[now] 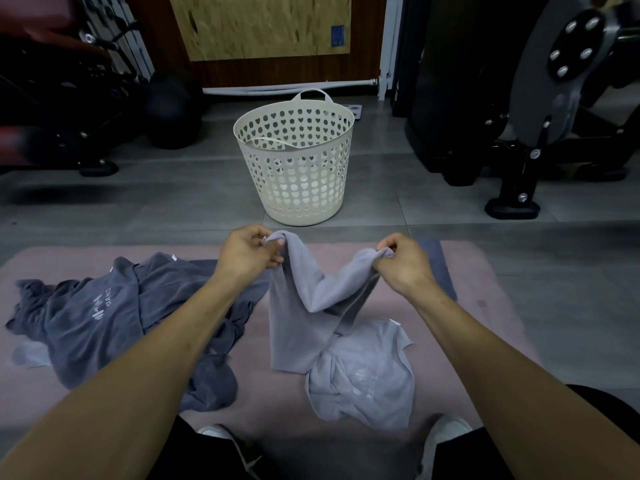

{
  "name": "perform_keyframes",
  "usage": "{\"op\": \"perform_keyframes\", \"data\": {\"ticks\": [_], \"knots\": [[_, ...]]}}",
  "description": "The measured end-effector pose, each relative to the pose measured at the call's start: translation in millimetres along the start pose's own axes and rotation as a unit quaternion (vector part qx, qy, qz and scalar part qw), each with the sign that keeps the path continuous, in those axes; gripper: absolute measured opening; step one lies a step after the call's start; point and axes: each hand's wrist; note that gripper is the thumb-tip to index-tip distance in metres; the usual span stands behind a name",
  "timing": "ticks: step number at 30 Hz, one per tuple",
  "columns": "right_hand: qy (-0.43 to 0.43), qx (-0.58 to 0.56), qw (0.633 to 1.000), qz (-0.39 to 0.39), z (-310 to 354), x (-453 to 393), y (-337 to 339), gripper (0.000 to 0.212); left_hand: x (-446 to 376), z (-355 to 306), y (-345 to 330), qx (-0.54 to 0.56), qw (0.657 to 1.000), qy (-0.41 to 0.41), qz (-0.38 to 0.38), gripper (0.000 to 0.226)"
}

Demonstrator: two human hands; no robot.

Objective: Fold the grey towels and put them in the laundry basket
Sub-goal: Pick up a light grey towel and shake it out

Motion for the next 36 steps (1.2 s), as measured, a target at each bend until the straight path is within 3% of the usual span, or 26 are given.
{"op": "perform_keyframes", "data": {"ticks": [3, 6, 8, 10, 13, 14, 18, 22, 24, 27, 32, 36], "knots": [[0.074, 0.071, 0.995, -0.015, -3.6, 1.2, -2.7, 0.028, 0.2, -1.4, 0.2, 0.007, 0.999, -0.031, -0.028, 0.011], [0.106, 0.096, 0.988, -0.063, -5.1, 1.3, -2.2, 0.019, -7.3, 1.3, 2.1, -0.013, 0.999, -0.038, -0.003, 0.024], [0.062, 0.046, 0.995, -0.064, -4.9, 0.2, 0.5, 0.021, -10.9, 7.0, 1.2, -0.029, 0.999, -0.014, 0.032, 0.030], [-0.043, -0.088, 0.994, -0.039, -3.7, -3.0, 1.8, 0.026, -10.8, 12.2, 0.6, -0.027, 0.998, 0.004, 0.049, 0.025], [-0.109, -0.161, 0.981, -0.027, -6.5, -6.0, 1.0, 0.023, -9.7, 12.3, 3.8, -0.029, 1.000, -0.007, 0.002, 0.018], [-0.105, -0.153, 0.982, -0.034, -6.9, -6.4, 1.6, 0.016, -10.1, 13.4, 4.9, -0.031, 0.999, -0.013, -0.019, 0.017], [-0.067, -0.087, 0.990, -0.085, -7.8, 0.9, 5.4, 0.020, -10.0, 24.2, 3.6, -0.091, 0.994, -0.003, -0.053, 0.023], [0.027, -0.139, 0.988, -0.065, -2.7, 12.4, 1.3, 0.023, -6.1, 17.5, -0.6, -0.052, 0.995, 0.017, -0.081, 0.016], [0.032, -0.171, 0.983, -0.056, -0.2, 19.4, 2.3, 0.028, -3.2, 12.9, -2.7, -0.035, 0.996, 0.012, -0.075, 0.018], [0.028, -0.198, 0.978, -0.054, 6.5, 29.8, 9.8, 0.023, 10.8, 4.0, -7.6, -0.021, 0.998, -0.022, -0.059, 0.023], [0.057, -0.239, 0.965, -0.091, 48.2, 39.2, 49.8, 0.014, 29.8, -40.4, 2.8, 0.032, 0.983, -0.126, -0.131, 0.022], [0.147, -0.202, 0.958, -0.144, 118.9, 43.5, 99.8, 0.012, 30.1, -113.9, 31.4, 0.005, 0.960, -0.233, -0.153, 0.017]]}}
Point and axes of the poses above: each hand's wrist, its own x-axis away from the middle knuckle, its own y-axis out of the back of the hand, z = x × y, and after that the axes turned 2 degrees about -y, right-handed
